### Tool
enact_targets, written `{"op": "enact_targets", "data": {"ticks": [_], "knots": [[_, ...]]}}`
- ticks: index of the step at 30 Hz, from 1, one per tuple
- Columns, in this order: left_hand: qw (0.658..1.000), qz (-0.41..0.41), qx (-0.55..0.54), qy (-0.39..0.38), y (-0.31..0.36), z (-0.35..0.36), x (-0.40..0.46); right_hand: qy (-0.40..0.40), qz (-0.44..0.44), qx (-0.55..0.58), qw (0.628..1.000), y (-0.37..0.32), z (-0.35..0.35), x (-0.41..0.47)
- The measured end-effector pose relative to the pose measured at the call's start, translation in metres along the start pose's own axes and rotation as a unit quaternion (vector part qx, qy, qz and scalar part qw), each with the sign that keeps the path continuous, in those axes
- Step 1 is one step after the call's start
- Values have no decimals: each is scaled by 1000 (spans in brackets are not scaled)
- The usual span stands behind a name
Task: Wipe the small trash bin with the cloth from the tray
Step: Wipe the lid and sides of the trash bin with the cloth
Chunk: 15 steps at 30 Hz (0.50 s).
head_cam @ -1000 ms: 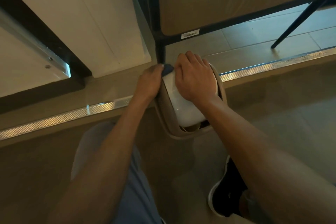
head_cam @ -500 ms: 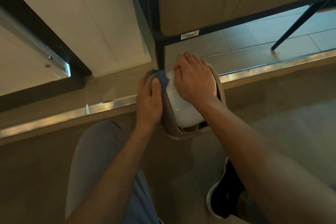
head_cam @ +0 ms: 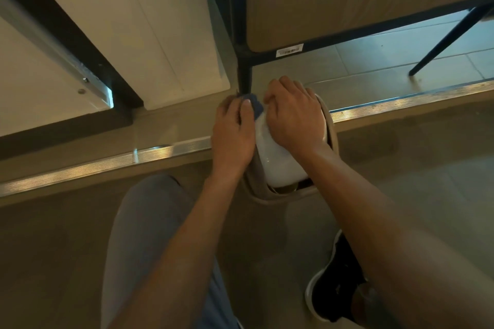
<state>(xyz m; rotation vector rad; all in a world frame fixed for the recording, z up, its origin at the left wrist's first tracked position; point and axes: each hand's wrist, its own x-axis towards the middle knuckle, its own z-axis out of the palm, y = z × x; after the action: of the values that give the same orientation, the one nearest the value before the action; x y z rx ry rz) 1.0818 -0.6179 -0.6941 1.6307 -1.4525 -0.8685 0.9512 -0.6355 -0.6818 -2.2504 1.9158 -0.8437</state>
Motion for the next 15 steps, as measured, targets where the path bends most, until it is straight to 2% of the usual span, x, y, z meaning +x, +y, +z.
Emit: {"op": "enact_targets", "data": {"ticks": [3,4,7,8,11,12,14,15], "knots": [[998,56,-30,20,-18,-3,-43,2,-7,3,1000,-1,-1,-1],[998,44,-37,9,-21,-7,-36,5,-7,3,1000,-1,0,0],[997,-74,2,-13,-6,-5,11,11,-3,12,1000,0,1,0],[998,-67,14,-10,-2,-2,15,12,-1,15,1000,0,1,-1],[999,51,4,17,-5,2,-24,8,-5,22,1000,1,1,-1],[997,67,-16,20,-12,-1,-42,9,-5,23,1000,1,1,-1],[998,42,-46,15,-27,-5,-37,16,-4,18,1000,0,2,-1],[999,-4,-49,5,-27,-4,-19,19,-2,19,1000,1,2,0]]}}
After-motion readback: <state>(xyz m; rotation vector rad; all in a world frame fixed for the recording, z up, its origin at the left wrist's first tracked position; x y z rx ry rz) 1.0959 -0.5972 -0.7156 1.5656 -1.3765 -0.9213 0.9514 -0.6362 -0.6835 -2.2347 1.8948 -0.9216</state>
